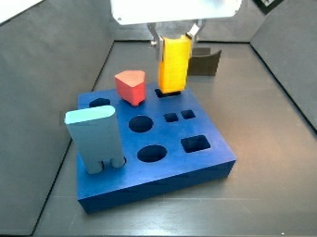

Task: Pick up the arch object. Move up. Place the arch object on the fixture. Regrasp the arch object. Move to above the board. Insert the arch object.
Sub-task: Insert the arch object.

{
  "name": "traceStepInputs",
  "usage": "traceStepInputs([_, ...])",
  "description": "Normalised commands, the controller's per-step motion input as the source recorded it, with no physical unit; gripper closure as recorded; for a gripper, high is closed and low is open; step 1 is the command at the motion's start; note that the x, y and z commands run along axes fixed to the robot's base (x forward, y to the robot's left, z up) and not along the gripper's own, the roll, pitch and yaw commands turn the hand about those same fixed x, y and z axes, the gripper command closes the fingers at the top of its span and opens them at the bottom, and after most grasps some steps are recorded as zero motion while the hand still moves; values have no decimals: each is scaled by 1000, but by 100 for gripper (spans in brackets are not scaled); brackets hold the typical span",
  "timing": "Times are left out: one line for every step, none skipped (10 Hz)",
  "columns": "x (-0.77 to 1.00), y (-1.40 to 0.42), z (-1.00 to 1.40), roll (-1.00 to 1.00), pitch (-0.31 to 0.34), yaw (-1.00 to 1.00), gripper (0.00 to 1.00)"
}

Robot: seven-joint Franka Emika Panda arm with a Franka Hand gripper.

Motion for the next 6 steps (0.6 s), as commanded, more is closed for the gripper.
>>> traceStepInputs([0, 89, -151, 0, 37, -251, 100])
traceStepInputs([0, 31, -129, 0, 14, -169, 100])
traceStepInputs([0, 0, -149, -1, 0, -11, 100])
traceStepInputs([0, 0, -143, -19, 0, 0, 100])
traceStepInputs([-11, -6, -146, -1, 0, 0, 100])
traceStepInputs([-74, -40, -126, 0, -19, 0, 100])
